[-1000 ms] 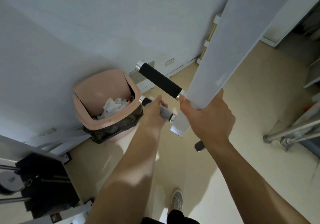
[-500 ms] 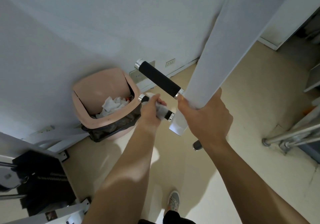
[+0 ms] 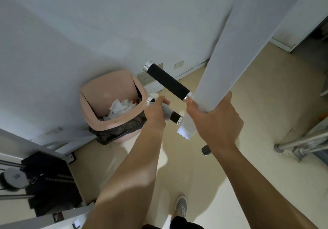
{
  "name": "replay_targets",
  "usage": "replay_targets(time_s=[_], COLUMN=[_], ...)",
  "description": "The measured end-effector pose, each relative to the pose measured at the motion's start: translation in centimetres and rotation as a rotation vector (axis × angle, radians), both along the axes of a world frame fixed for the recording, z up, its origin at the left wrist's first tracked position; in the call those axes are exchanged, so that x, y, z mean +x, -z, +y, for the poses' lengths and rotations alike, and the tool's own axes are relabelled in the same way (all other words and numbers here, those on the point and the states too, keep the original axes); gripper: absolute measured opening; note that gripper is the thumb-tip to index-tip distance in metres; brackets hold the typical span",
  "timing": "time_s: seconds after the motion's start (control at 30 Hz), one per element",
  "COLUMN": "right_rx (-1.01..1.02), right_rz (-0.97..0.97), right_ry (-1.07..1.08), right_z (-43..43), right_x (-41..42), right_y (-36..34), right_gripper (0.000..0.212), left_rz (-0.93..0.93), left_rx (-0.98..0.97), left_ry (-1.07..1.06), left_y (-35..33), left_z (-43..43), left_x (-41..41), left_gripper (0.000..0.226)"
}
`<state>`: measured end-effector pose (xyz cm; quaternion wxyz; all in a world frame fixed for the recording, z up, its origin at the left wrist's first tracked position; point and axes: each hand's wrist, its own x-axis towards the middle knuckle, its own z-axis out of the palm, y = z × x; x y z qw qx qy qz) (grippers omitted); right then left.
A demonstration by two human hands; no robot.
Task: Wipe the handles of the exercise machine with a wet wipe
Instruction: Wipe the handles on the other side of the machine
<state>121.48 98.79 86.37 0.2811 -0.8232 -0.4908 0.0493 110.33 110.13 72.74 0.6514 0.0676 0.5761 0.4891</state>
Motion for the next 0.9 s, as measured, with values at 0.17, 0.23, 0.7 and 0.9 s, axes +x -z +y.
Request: replay_targets(time_s=[0.17,0.23,0.7,0.9], right_rx=[0.030,0.020,0.029,0.003], right_rz=[-0.005,-0.008,0.009,0.043], right_ry=[0.022,0.013,0.013,0.047], right_z=[-0.4,-0.3,-0.8,-1.1], right_x=[0.1,0.1,0.1,-1.1], right_y=[0.1,0.1,0.2,-0.1], right_gripper=[0.073,0.075,0.070,0.069], left_rz=[-0.174,-0.204,-0.090,0.021], left_rx=[0.090,0.059,0.038,0.080], left_ry=[0.178,0.150,0.139,-0.080], left_y=[0.3,-0.8,-2.2,-2.9], left_z=[-2.8,-2.2,-3.5,-3.5], left_x=[1.7,0.4,1.0,-0.5], left_gripper=[0.022,0.015,0.008,0.017])
